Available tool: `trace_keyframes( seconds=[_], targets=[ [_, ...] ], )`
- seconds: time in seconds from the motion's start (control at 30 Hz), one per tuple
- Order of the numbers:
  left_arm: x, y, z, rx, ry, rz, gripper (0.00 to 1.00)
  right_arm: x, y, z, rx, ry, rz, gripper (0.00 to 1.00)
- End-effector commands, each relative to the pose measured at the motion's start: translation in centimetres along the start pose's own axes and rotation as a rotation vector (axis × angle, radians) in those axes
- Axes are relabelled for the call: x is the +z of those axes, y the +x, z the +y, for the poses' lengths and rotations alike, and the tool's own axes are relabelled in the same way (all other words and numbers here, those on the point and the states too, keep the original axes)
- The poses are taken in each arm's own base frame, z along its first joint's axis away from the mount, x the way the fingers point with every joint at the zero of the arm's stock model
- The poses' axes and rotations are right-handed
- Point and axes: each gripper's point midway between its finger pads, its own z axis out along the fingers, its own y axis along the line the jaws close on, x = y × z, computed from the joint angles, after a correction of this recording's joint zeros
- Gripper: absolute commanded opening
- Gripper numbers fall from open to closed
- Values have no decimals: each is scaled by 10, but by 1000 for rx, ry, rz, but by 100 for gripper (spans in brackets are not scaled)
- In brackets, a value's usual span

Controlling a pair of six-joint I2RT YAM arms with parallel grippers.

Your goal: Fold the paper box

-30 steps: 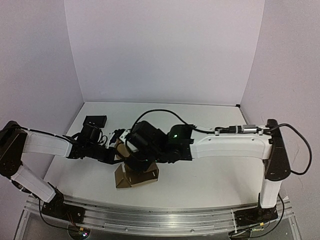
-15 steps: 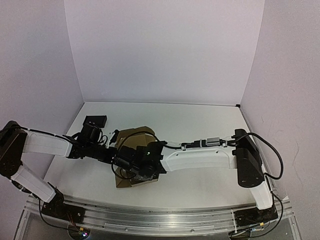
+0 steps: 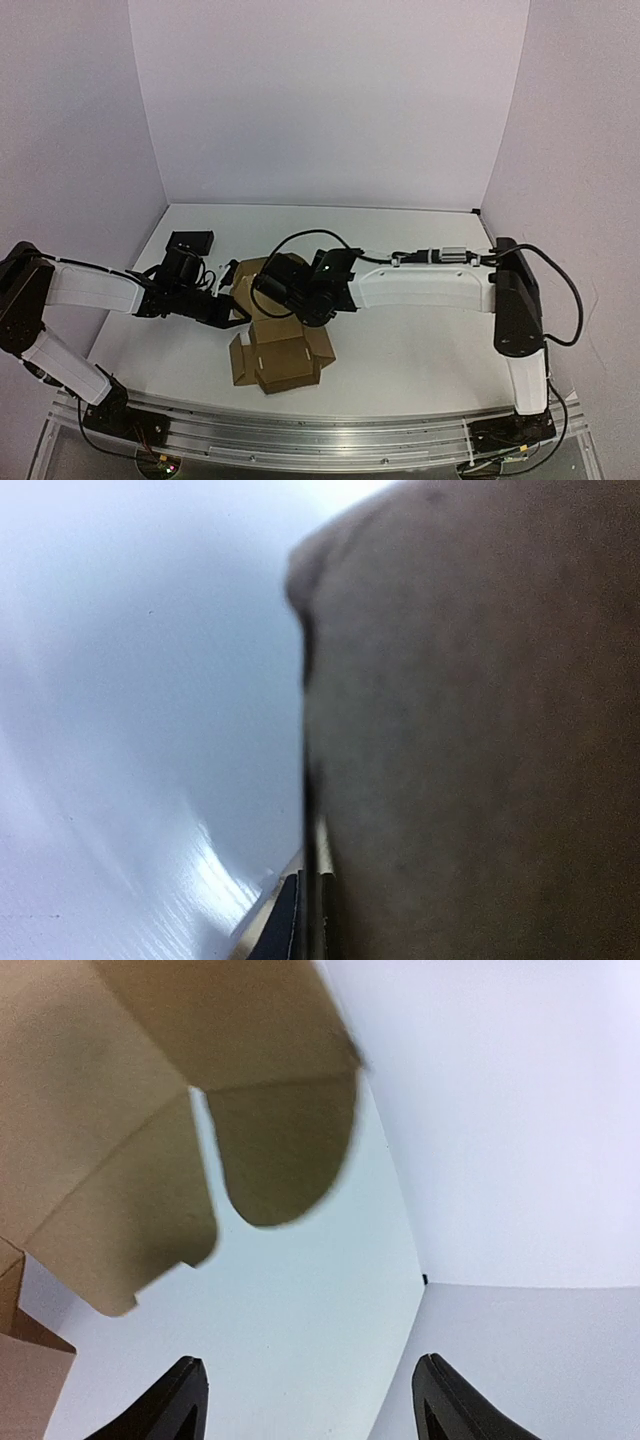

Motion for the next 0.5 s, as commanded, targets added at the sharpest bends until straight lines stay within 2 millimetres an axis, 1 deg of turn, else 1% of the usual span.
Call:
trace_keyframes(
  seconds=[0.0, 0.03, 0.07, 0.1, 0.13, 0.2, 0.27, 0.3, 0.33, 0.4, 0.43, 0.47],
  targets=[
    [-3, -14, -10, 42, 18, -30, 0, -22, 18, -54, 361, -34, -28, 72],
    [-3, -15, -9, 40, 15, -31, 0, -22, 24, -54, 412, -63, -22, 72],
    [-4, -17, -10, 41, 14, -35, 0, -25, 28, -49, 451, -127, -21, 74],
    [-4, -18, -9, 43, 9, -37, 0, -27, 29, -36, 476, -224, -19, 76],
    [-5, -19, -9, 45, 6, -40, 0, -33, 30, -31, 500, -302, -26, 79],
    [-5, -20, -9, 47, 2, -45, 0, -46, 35, -11, 553, -453, -17, 81],
    [-4, -20, -8, 43, 1, -46, 0, -60, 51, 8, 652, -583, 21, 82],
    [-4, -20, -8, 41, 2, -46, 0, -68, 57, 11, 710, -635, 27, 82],
    [-4, -20, -8, 39, 3, -46, 0, -75, 65, 17, 754, -687, 31, 81],
    [-3, -20, -9, 36, 7, -47, 0, -90, 75, 36, 854, -824, 38, 77],
    [-3, -20, -9, 35, 9, -48, 0, -95, 85, 50, 899, -887, 70, 74],
    [-2, -19, -9, 35, 10, -47, 0, -99, 87, 54, 961, -918, 74, 68]
  ],
)
